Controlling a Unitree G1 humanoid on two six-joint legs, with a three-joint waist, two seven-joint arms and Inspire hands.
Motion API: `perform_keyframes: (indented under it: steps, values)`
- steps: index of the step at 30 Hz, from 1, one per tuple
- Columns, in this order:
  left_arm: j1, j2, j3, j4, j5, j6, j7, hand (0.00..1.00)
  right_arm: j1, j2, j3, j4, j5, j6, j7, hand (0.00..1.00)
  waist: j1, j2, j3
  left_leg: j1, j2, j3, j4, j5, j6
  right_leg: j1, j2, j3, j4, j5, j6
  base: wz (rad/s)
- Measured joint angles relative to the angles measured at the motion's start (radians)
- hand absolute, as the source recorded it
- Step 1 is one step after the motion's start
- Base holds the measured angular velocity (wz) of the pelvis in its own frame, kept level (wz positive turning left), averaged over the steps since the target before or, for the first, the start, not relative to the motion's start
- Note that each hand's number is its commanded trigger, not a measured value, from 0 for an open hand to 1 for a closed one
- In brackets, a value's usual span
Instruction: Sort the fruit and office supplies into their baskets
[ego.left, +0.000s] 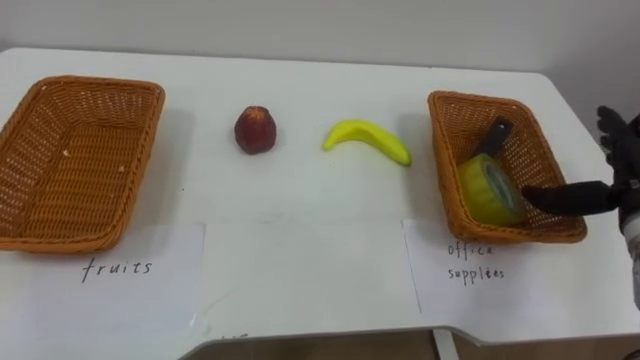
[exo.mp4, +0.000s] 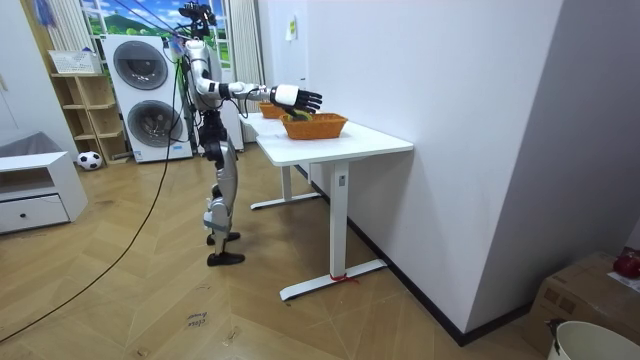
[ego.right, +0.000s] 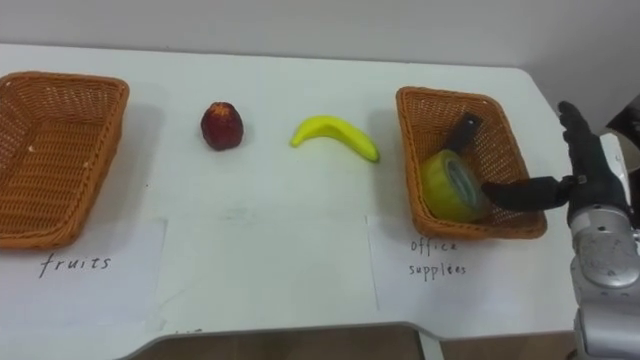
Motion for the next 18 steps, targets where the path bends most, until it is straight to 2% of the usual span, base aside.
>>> perform_keyframes:
  steps: [7, 11, 18]
  values:
    - [0.001, 0.003, -0.003, 0.004, -0.003, 0.000, -0.002, 0.00, -0.006, -0.001, 0.000, -0.116, 0.022, 0.000, -0.001, 0.00, -0.001, 0.000, 0.0003, -0.004, 0.002, -0.001, -0.001, 0.000, 0.000, -0.001, 0.000, 0.000, 0.001, 0.000, 0.000, 0.00]
    - [0.002, 0.003, -0.003, 0.005, -0.002, -0.001, -0.002, 0.00, -0.054, -0.002, 0.000, -0.165, 0.067, -0.001, -0.017, 0.00, -0.011, 0.000, 0.0004, -0.005, 0.003, -0.002, -0.002, 0.000, 0.000, -0.001, -0.001, -0.002, 0.001, 0.000, 0.000, 0.00]
    - [-0.006, -0.001, 0.001, 0.002, 0.000, 0.000, -0.017, 0.00, -0.132, -0.002, 0.000, -0.226, 0.124, 0.000, -0.033, 0.00, -0.007, -0.001, -0.0021, -0.003, -0.001, -0.001, -0.004, 0.000, 0.000, 0.000, 0.000, -0.010, 0.000, 0.000, 0.000, 0.00]
